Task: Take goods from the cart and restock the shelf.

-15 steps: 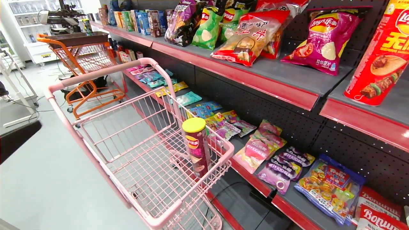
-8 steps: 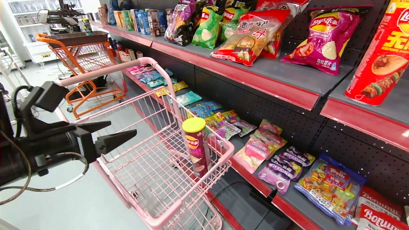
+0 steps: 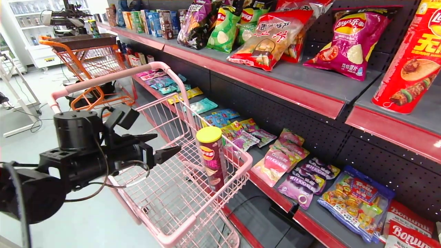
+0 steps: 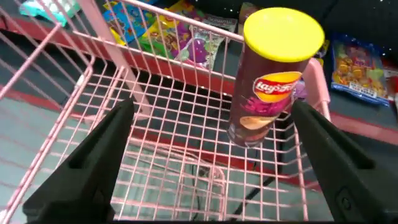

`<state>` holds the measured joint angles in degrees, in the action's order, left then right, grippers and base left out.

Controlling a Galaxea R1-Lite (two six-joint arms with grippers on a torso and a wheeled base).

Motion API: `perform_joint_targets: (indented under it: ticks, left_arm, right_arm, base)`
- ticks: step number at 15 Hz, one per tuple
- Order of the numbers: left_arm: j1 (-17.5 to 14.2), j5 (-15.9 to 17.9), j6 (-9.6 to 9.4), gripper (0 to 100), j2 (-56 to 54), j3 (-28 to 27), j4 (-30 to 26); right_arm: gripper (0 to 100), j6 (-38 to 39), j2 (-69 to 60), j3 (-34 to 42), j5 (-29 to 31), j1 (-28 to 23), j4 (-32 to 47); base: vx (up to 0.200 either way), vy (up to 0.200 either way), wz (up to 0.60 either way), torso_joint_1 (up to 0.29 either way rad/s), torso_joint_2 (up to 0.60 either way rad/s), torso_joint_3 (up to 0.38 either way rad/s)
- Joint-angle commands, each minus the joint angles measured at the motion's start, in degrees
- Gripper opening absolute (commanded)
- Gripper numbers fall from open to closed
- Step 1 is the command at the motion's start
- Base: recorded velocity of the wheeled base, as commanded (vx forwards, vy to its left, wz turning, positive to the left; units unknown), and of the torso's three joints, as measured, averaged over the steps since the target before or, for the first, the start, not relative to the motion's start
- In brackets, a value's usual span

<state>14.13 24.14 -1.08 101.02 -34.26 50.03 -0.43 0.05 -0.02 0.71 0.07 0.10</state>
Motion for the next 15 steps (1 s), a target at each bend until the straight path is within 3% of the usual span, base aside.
perform_joint_targets:
  ticks: [1,12,15]
  left_arm:
    - [2.6,0.1,-0.06,100,6.8,-1.4,1.4]
    - [9.3,-0.3,-0.06,100,17.3,-14.1,1.4]
    - [9.7,-0.6,-0.06,100,19.6,-16.5,1.5]
  right_arm:
    - [100,0.0,0.0,-0.1,-0.1,0.0,0.0]
    - [100,-0.2,0.0,-0.1,-0.1,0.0,0.0]
    - [100,-0.2,0.0,-0.1,-0.1,0.0,0.0]
  base:
    - [0.0,0.0,0.0,0.0,0.0,0.0]
    - [0.0,0.0,0.0,0.0,0.0,0.0]
    - [0.0,0.0,0.0,0.0,0.0,0.0]
